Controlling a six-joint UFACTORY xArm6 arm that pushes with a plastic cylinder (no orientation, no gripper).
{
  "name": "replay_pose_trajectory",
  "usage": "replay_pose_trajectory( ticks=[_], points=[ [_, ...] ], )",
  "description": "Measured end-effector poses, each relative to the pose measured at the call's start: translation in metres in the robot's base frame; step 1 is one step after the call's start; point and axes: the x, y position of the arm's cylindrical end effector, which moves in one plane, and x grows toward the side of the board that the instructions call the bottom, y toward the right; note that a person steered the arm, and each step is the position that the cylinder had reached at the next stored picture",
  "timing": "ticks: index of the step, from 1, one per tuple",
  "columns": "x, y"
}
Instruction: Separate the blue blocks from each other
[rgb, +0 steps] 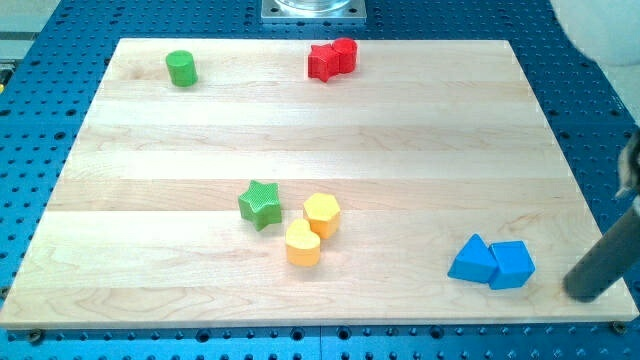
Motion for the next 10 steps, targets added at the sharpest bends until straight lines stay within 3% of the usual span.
replay_pose_trajectory(
  ticks=[2, 4, 6, 9, 10],
  points=[
    [-0.041, -0.083],
    [0.012, -0.092],
    [0.001, -0.134],
    [-0.078, -0.128],
    [-0.053, -0.09]
  ],
)
